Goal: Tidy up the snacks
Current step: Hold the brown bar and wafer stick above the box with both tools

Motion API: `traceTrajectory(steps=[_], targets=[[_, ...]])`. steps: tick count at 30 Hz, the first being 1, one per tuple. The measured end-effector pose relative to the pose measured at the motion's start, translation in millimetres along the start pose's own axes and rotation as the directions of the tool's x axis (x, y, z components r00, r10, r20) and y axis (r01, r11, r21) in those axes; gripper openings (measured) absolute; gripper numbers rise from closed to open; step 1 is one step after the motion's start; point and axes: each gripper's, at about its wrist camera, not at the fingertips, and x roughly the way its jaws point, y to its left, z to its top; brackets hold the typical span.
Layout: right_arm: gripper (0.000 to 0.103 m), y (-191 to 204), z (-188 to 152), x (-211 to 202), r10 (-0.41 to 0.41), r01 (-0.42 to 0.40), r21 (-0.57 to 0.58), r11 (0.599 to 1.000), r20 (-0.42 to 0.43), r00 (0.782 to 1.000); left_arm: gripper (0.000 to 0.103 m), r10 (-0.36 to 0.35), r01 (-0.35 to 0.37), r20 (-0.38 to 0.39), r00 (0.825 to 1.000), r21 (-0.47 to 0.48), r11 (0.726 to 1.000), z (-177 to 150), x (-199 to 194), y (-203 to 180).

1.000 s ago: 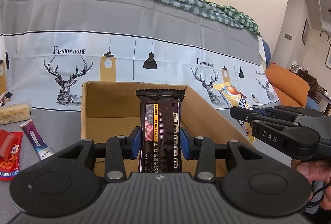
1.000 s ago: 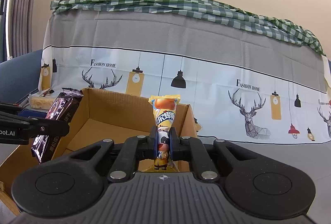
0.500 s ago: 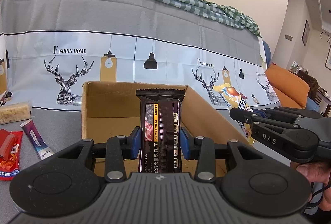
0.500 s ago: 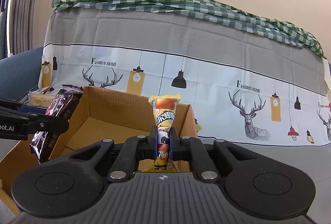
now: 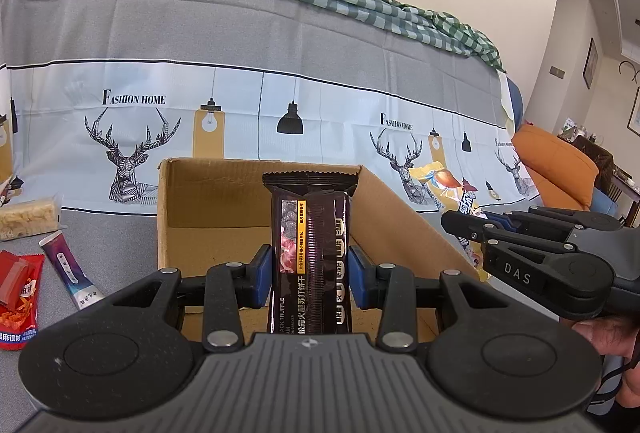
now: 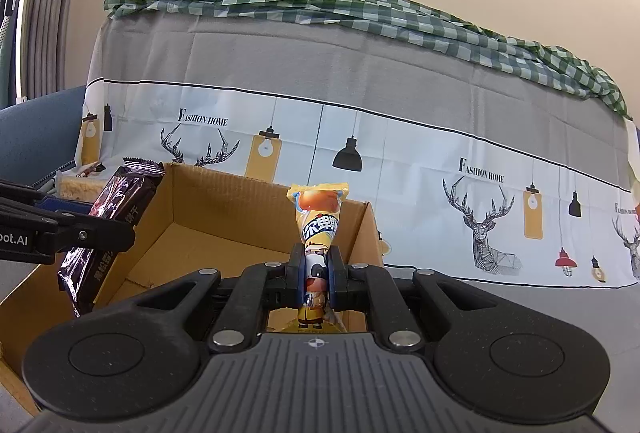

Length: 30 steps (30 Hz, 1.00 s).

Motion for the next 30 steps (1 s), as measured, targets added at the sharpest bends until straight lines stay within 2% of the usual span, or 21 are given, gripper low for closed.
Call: traceTrajectory(steps=[30], targets=[[0.010, 1.7, -1.4, -0.1, 0.000, 0.000, -0.013, 1.000, 0.001, 1.000, 0.043, -0.005, 0.005, 0.002, 1.000, 0.004, 1.000, -1.3, 0.2, -3.7]])
